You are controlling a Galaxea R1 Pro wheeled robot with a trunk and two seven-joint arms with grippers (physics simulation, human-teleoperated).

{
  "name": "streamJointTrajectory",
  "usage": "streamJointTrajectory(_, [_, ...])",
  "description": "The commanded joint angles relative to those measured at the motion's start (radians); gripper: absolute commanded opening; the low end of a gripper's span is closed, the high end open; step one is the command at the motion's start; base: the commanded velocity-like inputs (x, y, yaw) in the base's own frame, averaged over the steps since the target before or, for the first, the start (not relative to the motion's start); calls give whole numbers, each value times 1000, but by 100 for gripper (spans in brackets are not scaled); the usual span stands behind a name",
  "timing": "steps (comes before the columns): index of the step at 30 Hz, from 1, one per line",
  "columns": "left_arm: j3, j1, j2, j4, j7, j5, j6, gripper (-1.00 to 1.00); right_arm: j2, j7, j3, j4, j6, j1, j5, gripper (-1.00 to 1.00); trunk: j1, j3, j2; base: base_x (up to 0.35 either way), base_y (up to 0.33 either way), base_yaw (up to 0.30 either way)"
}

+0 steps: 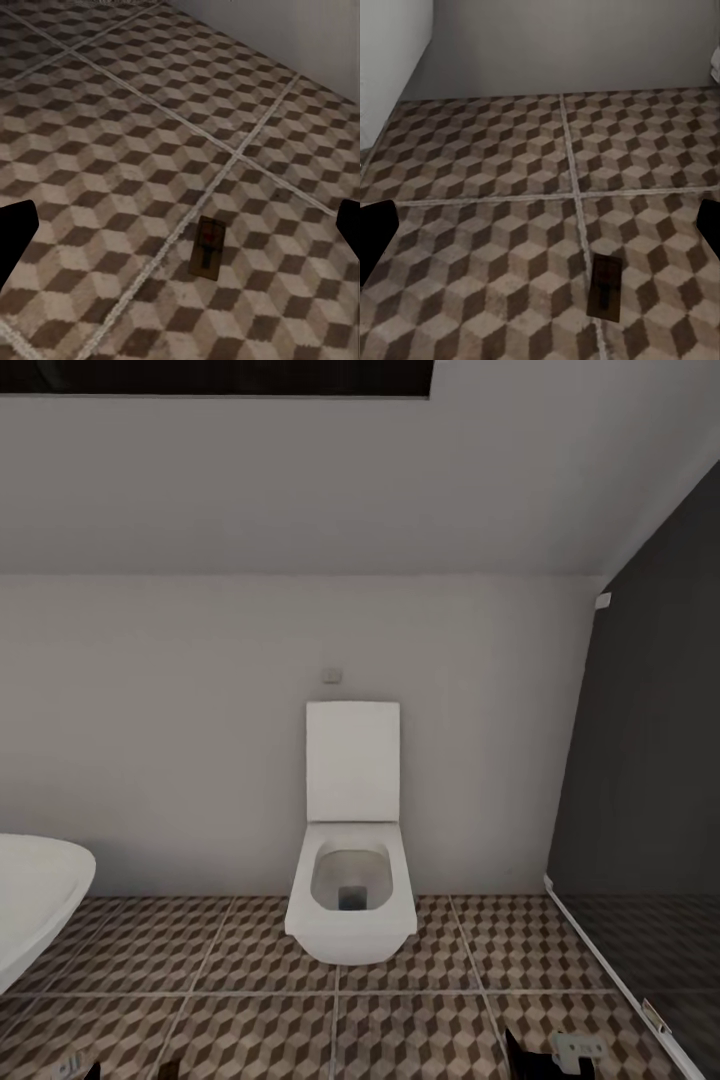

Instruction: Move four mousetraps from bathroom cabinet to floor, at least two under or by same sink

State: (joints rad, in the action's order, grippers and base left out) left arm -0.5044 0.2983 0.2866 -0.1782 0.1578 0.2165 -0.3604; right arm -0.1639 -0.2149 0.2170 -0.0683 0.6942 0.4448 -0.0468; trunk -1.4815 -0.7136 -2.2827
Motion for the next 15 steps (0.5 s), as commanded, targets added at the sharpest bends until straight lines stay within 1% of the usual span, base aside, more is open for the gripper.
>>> streamJointTrajectory(1, [-2,1,0,2,9,11,-2,100,0,-4,8,-4,5,2,-5,100,4,2,7,0,0,0])
streamJointTrajectory(15, [-2,1,0,2,9,11,-2,100,4,-4,8,-4,5,2,-4,100,58,46,105,0,0,0])
